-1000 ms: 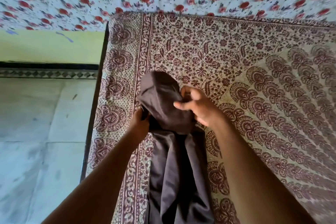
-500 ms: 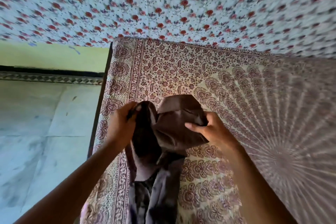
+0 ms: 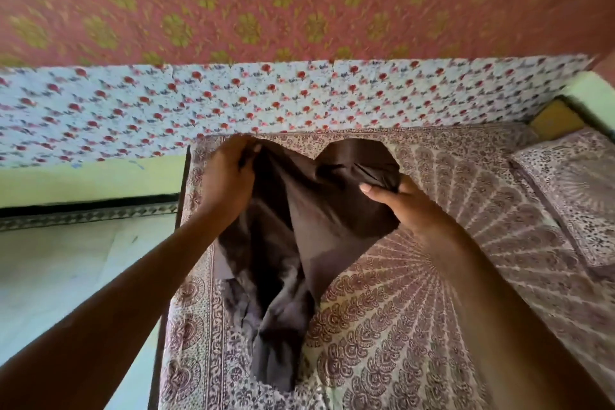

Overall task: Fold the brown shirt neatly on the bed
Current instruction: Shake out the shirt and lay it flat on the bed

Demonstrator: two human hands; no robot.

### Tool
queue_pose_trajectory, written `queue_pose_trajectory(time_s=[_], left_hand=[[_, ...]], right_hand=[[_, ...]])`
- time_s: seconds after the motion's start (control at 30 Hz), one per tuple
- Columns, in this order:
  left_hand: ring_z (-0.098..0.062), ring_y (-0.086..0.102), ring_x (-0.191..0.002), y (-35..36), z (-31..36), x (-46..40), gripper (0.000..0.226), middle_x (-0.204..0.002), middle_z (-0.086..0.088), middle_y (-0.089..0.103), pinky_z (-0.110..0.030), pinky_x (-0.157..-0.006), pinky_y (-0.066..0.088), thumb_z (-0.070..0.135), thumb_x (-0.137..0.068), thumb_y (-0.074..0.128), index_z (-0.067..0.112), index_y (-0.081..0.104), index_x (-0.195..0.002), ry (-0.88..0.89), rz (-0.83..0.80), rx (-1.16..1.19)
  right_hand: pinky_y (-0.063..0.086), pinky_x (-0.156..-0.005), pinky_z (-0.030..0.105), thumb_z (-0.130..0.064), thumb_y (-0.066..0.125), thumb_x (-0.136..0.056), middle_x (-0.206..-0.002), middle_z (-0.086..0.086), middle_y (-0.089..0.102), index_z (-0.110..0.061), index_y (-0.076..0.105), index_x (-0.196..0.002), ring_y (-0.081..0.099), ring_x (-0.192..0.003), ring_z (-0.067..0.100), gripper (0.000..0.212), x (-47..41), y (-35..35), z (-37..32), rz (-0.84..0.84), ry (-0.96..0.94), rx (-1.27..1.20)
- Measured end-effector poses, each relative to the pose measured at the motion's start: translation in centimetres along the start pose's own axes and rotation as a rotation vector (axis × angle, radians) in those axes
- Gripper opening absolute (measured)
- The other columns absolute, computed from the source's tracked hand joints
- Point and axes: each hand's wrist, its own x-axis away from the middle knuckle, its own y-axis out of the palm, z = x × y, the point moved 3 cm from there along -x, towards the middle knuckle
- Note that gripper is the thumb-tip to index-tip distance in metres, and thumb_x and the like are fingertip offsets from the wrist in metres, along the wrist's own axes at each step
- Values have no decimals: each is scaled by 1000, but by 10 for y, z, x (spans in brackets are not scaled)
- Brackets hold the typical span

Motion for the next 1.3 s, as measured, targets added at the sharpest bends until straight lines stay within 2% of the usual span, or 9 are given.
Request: queue_pose_trajectory(time_s=[0.2, 0.3, 0.5, 0.57, 0.7, 0.9, 1.07, 1.2, 1.3], left_hand=[[-23, 61, -89, -20, 111, 32, 20, -101, -5, 71, -29, -74, 41, 15, -104, 50, 14, 70, -111, 136, 148, -105], [-33, 64, -90, -26, 159, 53, 21, -97, -14, 72, -31, -70, 37, 14, -103, 49, 12, 69, -108, 107, 259, -118], [-40, 64, -90, -32, 255, 86, 19, -94, -18, 70, -36, -68, 37, 19, -102, 49, 19, 67, -104, 106, 342, -189], [-43, 66, -95, -33, 280, 93, 19, -100, -17, 72, -40, -69, 42, 20, -102, 50, 23, 67, -108, 119, 362, -230], [-45, 65, -102, -37, 313, 105, 24, -107, -19, 73, -47, -73, 48, 16, -99, 50, 25, 67, -113, 136, 386, -285], [-51, 62, -97, -50, 320, 117, 23, -98, -29, 67, -44, -69, 37, 27, -106, 49, 12, 65, -105, 120, 406, -358], [-51, 64, -76, -55, 315, 136, 51, -80, -31, 64, -46, -65, 45, 52, -103, 49, 5, 67, -92, 310, 371, -647], [-49, 66, -78, -53, 306, 140, 41, -84, -30, 68, -49, -66, 51, 44, -97, 45, 10, 67, -97, 422, 100, -561], [-46, 69, -80, -44, 303, 148, 17, -86, -27, 71, -48, -66, 52, 17, -96, 53, 10, 67, -102, 484, -3, -498]], right_hand=[[58, -84, 15, -20, 68, -98, -93, -32, 75, -39, 66, -109, 70, -90, -11, 23, 75, -82, -22, -59, -121, -4], [59, -98, 33, -25, 92, -73, -115, -16, 77, -28, 69, -121, 71, -108, 5, 53, 107, -127, -22, -109, -170, 161], [51, -108, 43, -33, 99, -63, -131, -7, 65, -22, 58, -136, 62, -121, 19, 84, 154, -191, -28, -190, -117, 552], [53, -100, 45, -37, 98, -63, -125, -3, 58, -20, 50, -135, 60, -115, 23, 88, 161, -215, -29, -120, -83, 753], [49, -73, 35, -24, 85, -82, -112, 10, 60, -10, 55, -118, 61, -91, 26, 50, 177, -256, -37, 181, -126, 881], [55, -86, 42, -33, 80, -89, -105, 8, 67, -11, 62, -119, 67, -99, 31, 42, 195, -266, -37, 110, -202, 948], [56, -80, 43, -18, 75, -92, -102, 17, 72, -12, 71, -115, 69, -101, 39, 25, 212, -307, -37, 684, -279, 897], [52, -83, 44, -9, 67, -96, -112, 23, 71, -7, 71, -117, 65, -109, 44, 21, 234, -332, -23, 807, -136, 825], [47, -75, 41, 3, 60, -95, -106, 27, 70, -1, 67, -111, 65, -104, 46, 19, 250, -343, -12, 881, -171, 777]])
